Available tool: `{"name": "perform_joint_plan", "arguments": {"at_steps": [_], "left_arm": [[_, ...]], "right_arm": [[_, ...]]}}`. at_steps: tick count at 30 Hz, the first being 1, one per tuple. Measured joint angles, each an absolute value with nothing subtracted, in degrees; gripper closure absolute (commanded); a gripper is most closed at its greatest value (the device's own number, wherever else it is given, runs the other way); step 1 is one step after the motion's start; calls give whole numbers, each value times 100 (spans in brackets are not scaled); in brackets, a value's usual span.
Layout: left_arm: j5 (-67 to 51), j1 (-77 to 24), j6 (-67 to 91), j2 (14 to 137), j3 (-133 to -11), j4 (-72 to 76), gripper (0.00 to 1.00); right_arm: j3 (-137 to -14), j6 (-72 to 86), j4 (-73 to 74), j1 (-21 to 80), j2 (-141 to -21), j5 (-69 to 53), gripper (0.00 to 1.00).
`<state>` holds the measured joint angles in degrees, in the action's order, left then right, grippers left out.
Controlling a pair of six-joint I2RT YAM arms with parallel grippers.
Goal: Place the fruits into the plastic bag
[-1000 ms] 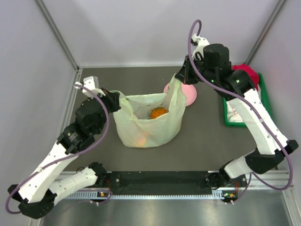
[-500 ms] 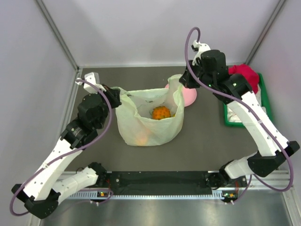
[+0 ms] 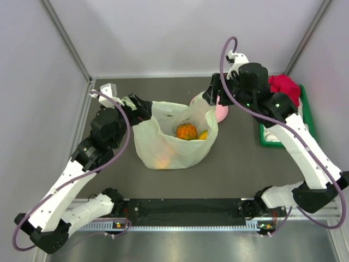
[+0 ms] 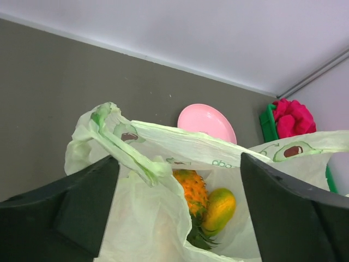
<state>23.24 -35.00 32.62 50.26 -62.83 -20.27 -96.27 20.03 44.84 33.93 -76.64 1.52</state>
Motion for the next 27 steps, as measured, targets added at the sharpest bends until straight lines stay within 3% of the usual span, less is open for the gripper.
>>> {"name": "perform_joint_plan", "arguments": {"at_steps": [1,6,11,19,27], "left_arm": [[2305,-3500,3247,5011,-6283,-2023,1],[2331,-3500,3199,4821,-6283,-2071,1],[2569,-3500,3065,4453,-6283,-2165,1],[3944,-3500,3065,4088,-6613,-3037,1],[5210,-3496,3548,4101,-7052,-3924,1]], "right_arm": [[-9627,1977,4434,3393,-7625,137,24],[-9627,1861,4191,3393,-7443,-54,11],[-9642,1837,4130,3291,-7397,-224,10],[-9564,2064,4088,1966,-7334,-593,9],[-8538,2141,3894,1107,-6556,-427,9]]}}
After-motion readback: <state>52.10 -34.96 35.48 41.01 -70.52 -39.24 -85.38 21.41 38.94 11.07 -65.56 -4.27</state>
